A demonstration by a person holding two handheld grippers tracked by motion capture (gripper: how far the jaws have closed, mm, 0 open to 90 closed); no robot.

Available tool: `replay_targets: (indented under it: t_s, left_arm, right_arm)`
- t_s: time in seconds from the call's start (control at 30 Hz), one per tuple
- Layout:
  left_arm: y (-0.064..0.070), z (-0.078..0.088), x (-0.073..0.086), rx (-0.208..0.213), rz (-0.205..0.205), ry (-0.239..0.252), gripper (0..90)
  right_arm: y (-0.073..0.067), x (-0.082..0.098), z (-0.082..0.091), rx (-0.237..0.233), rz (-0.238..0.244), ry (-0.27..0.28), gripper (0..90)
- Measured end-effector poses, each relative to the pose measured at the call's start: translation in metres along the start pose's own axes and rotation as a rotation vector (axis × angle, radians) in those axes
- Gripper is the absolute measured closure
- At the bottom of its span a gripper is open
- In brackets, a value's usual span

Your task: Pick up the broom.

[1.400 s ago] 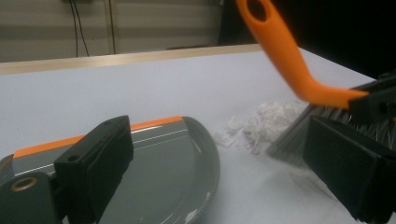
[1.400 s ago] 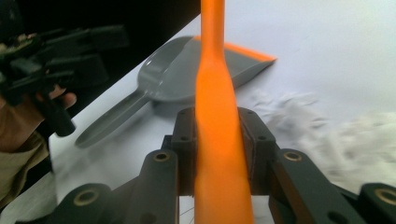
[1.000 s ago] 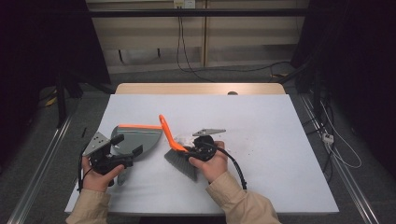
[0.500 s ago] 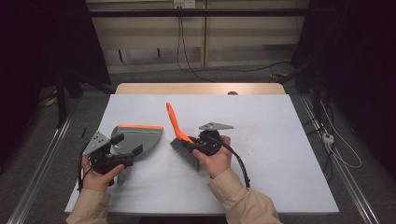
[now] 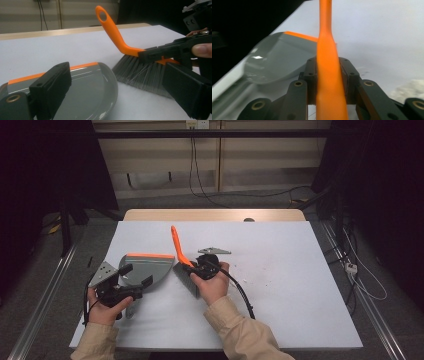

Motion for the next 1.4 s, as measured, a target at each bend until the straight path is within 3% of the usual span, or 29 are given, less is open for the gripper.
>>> replay_targets:
  t_s: [0.07,0.23,0.4,0.6,0.7,0.87,1.03,1.13,1.23,1.33,1.4]
  left_arm:
    - [0.000,0.000,0.000,0.001,-0.004,0.000,8.5]
    - [0.001,0.000,0.001,0.004,-0.008,-0.006,8.5]
    - [0.002,-0.001,0.000,0.004,-0.009,-0.002,8.5]
    - [0.004,-0.003,0.001,0.006,-0.015,-0.008,8.5]
    - [0.005,-0.003,0.000,0.006,-0.011,-0.004,8.5]
    - [0.004,-0.003,0.000,0.005,-0.009,-0.003,8.5]
    - [0.002,-0.002,0.001,0.006,-0.007,-0.005,8.5]
    - [0.001,-0.002,0.001,0.005,-0.009,-0.005,8.5]
    - [0.001,-0.002,0.000,0.003,-0.002,0.000,8.5]
    - [0.001,-0.001,0.000,0.001,-0.004,-0.001,8.5]
    - [0.001,-0.001,0.000,0.002,-0.006,-0.002,8.5]
  right_arm:
    - [0.006,0.000,0.002,0.004,-0.031,-0.017,71.4]
    - [0.023,-0.002,0.018,0.045,-0.007,-0.018,71.4]
    - [0.043,-0.004,0.035,0.080,-0.035,-0.003,71.4]
    - [0.056,-0.008,0.049,0.102,-0.048,0.016,71.5]
    - [0.054,-0.015,0.051,0.092,-0.054,0.042,71.5]
    - [0.030,-0.022,0.042,0.033,-0.072,0.067,71.5]
    - [0.010,-0.010,0.017,-0.003,-0.093,0.030,71.5]
    - [0.004,0.000,0.004,-0.019,-0.129,0.012,71.5]
    - [0.008,0.001,0.001,0.016,-0.100,0.002,71.4]
    - [0.015,0.000,0.004,0.026,-0.112,-0.021,71.4]
    - [0.031,-0.004,0.015,0.060,-0.088,-0.019,71.4]
Point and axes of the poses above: each handheld gripper's, and its own axes: z roughly backward along the jaws, x roughly out of its underside, y roughly to its right, the point moved 10 cm from there along -z, roughly forward along the jaws, and after that the axes turned 12 degrees about y, right-handed, at the moved point
